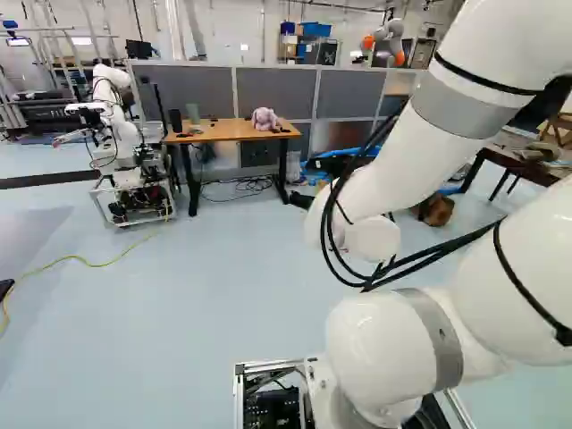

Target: Pick up the bag on the ground and place it on the table

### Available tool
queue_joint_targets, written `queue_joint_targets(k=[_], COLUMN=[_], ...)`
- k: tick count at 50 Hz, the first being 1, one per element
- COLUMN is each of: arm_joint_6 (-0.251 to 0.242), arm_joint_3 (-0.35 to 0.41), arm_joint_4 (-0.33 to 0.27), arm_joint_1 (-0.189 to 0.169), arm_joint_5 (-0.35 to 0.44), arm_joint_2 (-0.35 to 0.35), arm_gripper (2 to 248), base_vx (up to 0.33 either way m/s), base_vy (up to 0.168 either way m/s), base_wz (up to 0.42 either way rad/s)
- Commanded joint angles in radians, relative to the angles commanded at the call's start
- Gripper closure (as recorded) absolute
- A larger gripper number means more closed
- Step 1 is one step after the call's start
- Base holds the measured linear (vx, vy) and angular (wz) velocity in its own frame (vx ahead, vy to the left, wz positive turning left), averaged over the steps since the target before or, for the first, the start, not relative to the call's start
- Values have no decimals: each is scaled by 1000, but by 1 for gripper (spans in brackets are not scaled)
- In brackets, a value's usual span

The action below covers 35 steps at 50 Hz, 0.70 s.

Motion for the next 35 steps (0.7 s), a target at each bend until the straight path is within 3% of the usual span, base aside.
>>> queue_joint_targets(k=[35], arm_joint_6=[0], arm_joint_3=[0], arm_joint_4=[0], arm_joint_1=[0], arm_joint_5=[0], arm_joint_2=[0], arm_gripper=[3], base_vx=[0], base_vy=[0], base_wz=[0])
